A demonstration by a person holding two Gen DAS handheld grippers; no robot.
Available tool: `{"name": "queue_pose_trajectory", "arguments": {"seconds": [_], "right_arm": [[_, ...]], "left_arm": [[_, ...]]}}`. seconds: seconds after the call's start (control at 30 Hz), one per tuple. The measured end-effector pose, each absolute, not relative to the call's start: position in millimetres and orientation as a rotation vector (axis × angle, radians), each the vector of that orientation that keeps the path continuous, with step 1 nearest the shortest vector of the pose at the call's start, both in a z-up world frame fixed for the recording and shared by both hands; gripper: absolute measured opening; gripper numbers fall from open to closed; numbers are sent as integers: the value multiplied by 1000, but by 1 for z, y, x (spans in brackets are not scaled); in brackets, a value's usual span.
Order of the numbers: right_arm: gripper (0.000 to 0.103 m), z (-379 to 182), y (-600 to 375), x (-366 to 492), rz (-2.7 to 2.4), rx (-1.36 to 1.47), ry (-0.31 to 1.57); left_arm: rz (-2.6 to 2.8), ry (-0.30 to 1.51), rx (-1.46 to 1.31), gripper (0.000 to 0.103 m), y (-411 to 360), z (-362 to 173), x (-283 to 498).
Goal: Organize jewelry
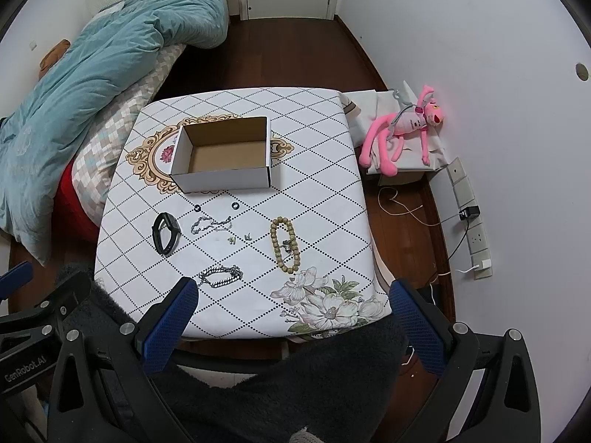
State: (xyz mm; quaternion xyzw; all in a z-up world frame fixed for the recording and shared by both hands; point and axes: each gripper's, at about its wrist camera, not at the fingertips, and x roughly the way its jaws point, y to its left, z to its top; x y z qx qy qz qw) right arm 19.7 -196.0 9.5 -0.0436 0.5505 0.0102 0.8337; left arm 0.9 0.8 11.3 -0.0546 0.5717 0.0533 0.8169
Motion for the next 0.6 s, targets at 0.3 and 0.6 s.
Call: {"name": "queue_pose_trajectory", "arguments": {"seconds": [0.3, 0.6], "right_arm": [[103, 11, -196, 19, 20, -94, 1165], [103, 12, -196, 19, 21, -94, 1164]], "left_arm": [[111, 1216, -115, 103, 1, 11, -1], [112, 1214, -115, 103, 1, 14, 0]]}}
